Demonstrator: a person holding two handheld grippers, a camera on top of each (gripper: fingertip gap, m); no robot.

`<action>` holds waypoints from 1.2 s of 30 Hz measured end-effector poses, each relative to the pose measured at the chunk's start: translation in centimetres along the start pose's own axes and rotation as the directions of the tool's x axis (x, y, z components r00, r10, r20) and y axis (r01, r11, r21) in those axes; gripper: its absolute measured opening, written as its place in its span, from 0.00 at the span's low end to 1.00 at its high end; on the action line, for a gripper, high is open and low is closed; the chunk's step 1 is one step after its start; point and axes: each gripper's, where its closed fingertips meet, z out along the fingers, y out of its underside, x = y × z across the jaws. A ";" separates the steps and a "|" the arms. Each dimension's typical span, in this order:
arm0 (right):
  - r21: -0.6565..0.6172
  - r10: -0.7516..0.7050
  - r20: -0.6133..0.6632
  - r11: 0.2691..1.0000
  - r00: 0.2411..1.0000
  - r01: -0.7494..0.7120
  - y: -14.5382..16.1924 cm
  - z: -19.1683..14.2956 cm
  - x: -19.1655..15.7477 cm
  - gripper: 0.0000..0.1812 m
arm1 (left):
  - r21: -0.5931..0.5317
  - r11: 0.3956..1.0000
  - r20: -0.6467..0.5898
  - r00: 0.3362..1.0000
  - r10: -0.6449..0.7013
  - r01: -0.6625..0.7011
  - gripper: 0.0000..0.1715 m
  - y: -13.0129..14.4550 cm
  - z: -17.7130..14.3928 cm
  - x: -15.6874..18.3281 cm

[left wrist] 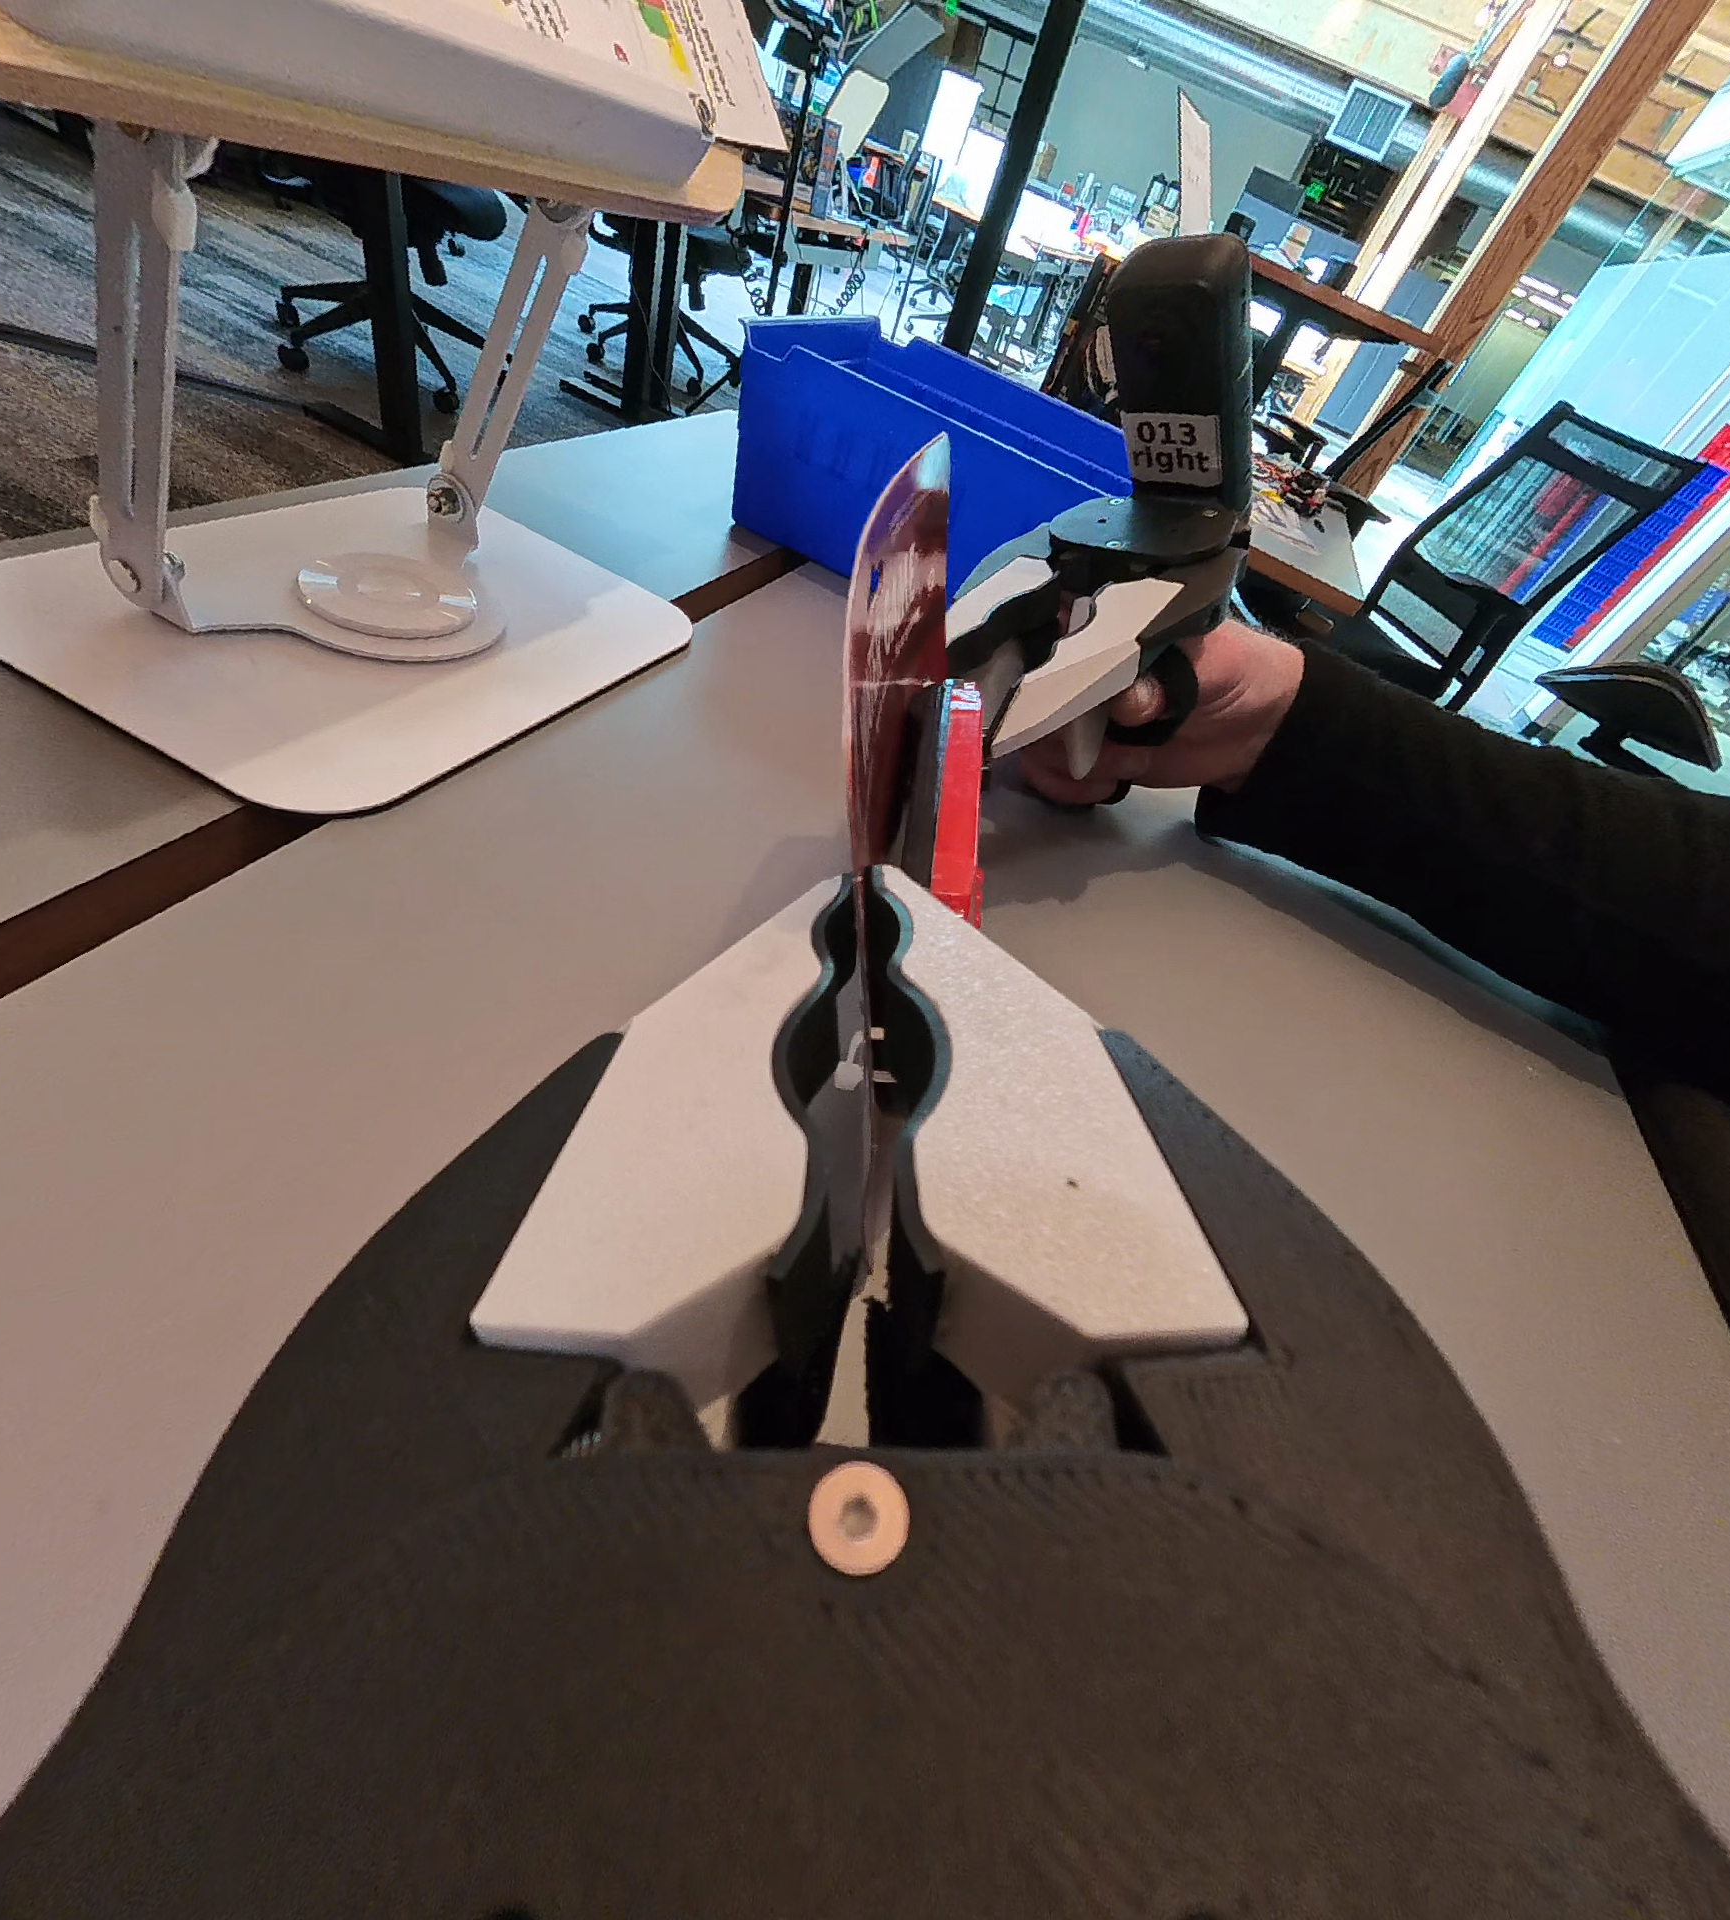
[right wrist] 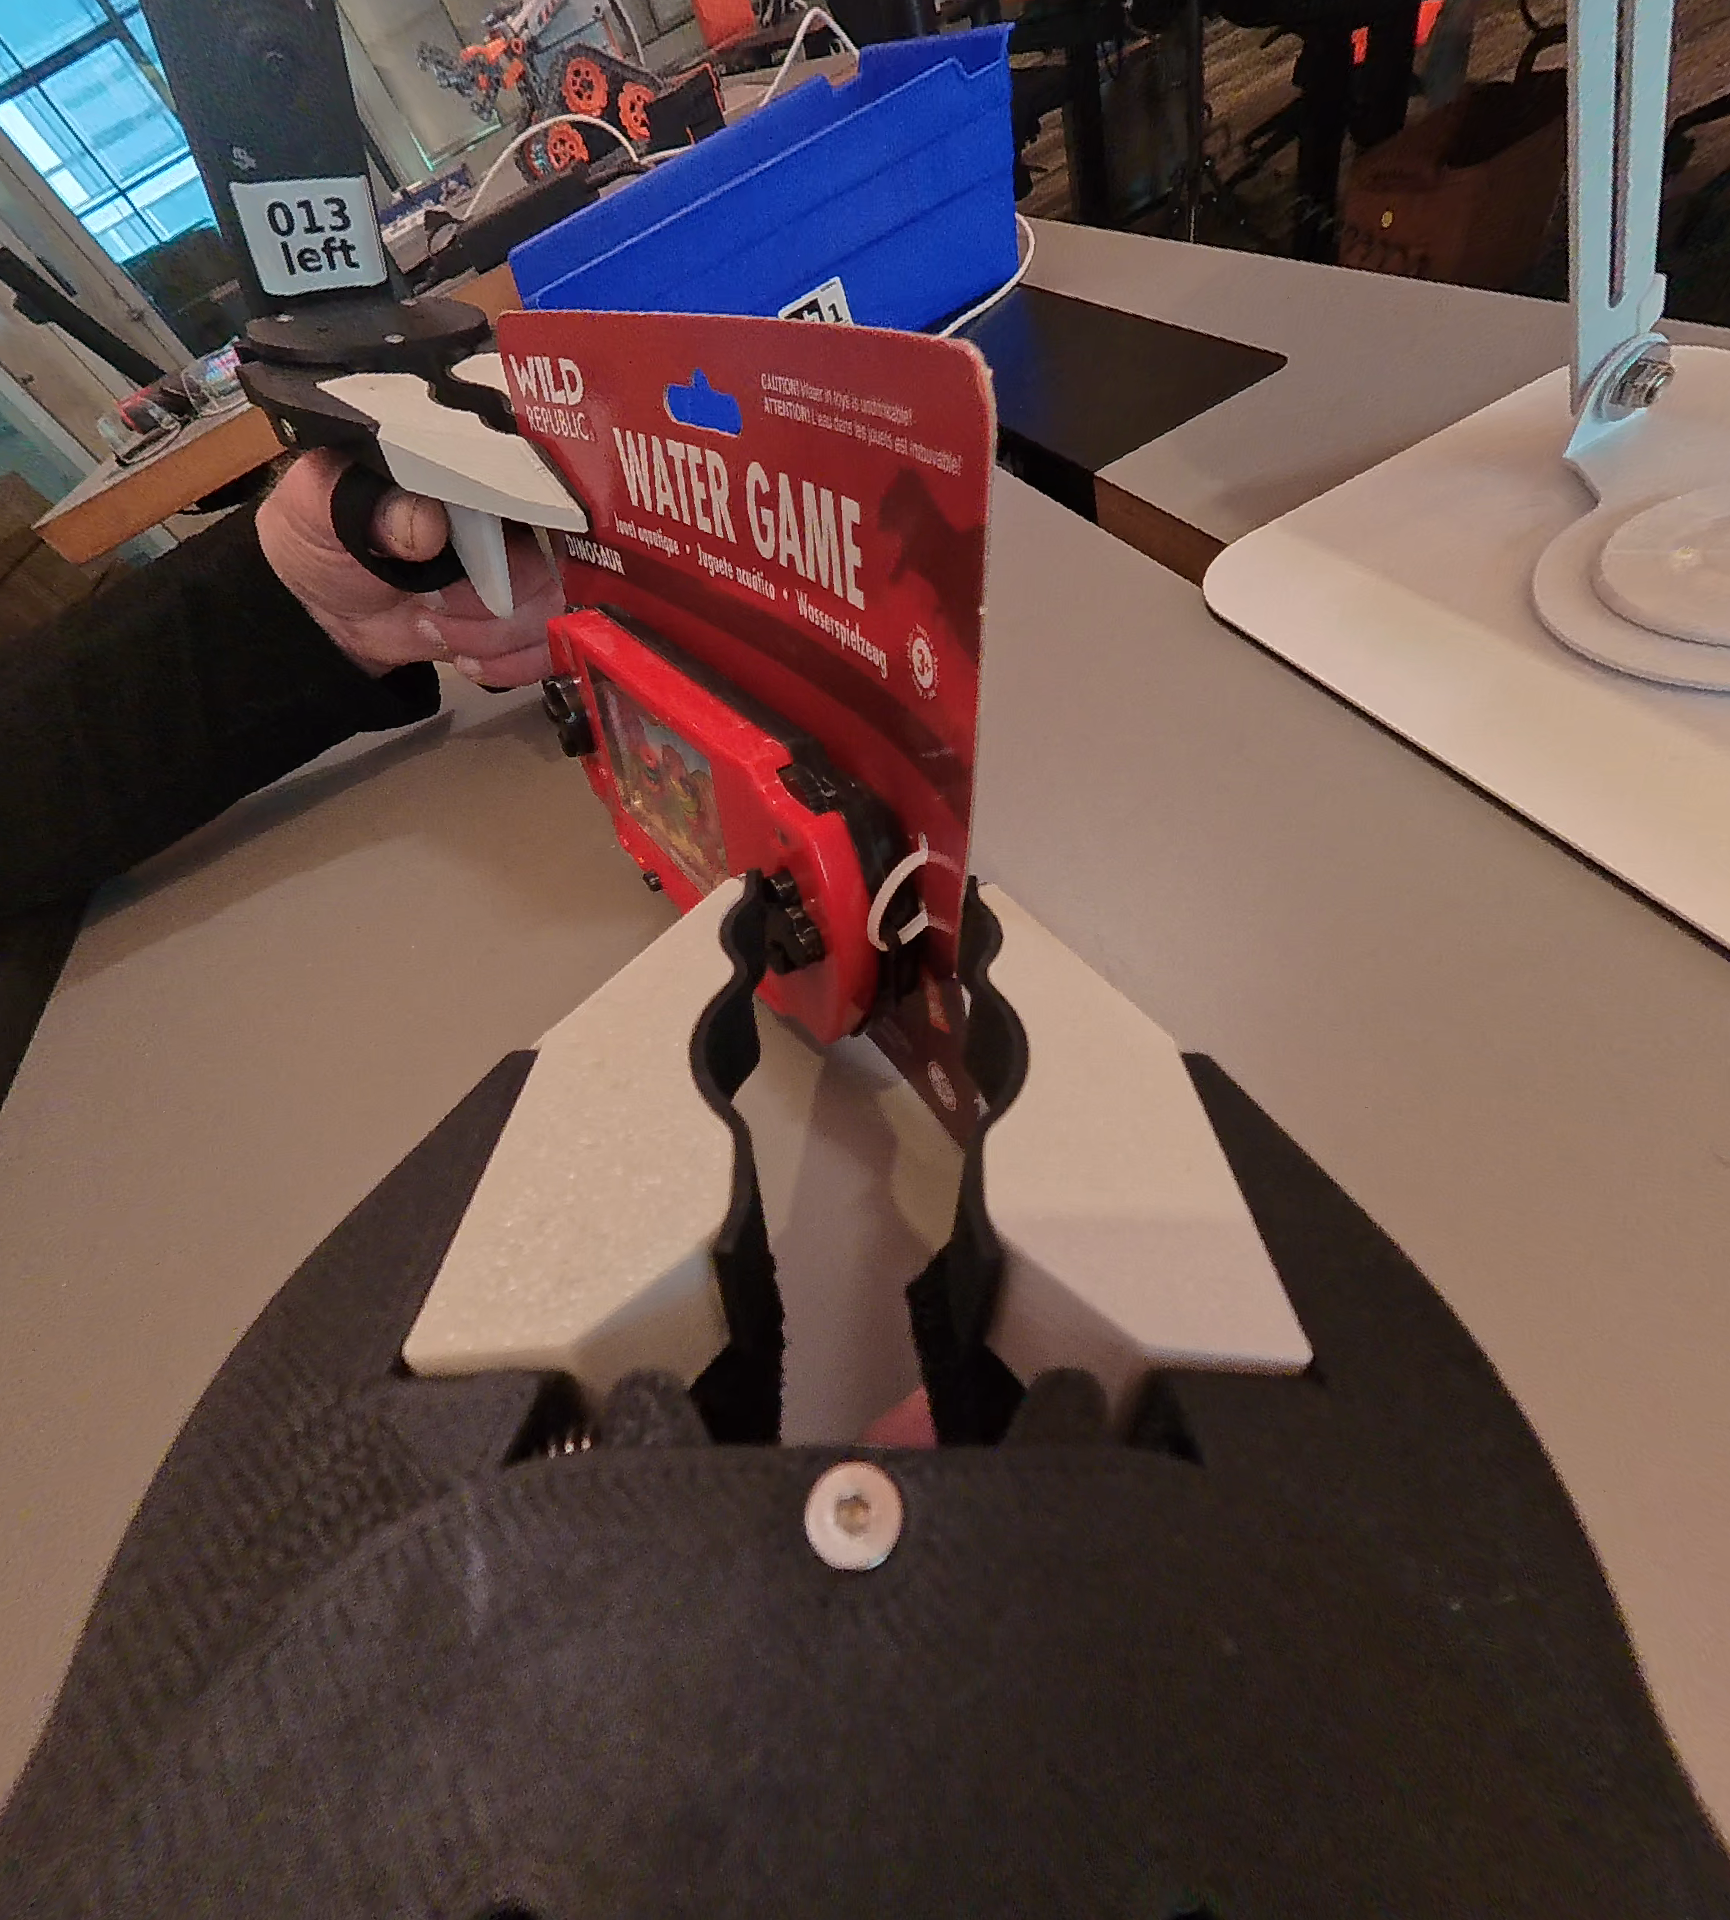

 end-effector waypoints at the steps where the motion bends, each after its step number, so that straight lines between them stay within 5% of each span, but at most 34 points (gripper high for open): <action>1: 0.000 0.001 -0.003 1.000 1.000 -0.001 0.0 0.1 0.0 0.18 | 0.001 1.000 0.000 1.000 0.000 0.000 0.00 0.0 0.0 0.0; 36: -0.003 0.004 0.013 1.000 1.000 -0.004 0.1 0.0 -0.3 0.21 | 0.002 1.000 0.001 1.000 -0.012 0.012 0.00 0.0 -0.1 -0.2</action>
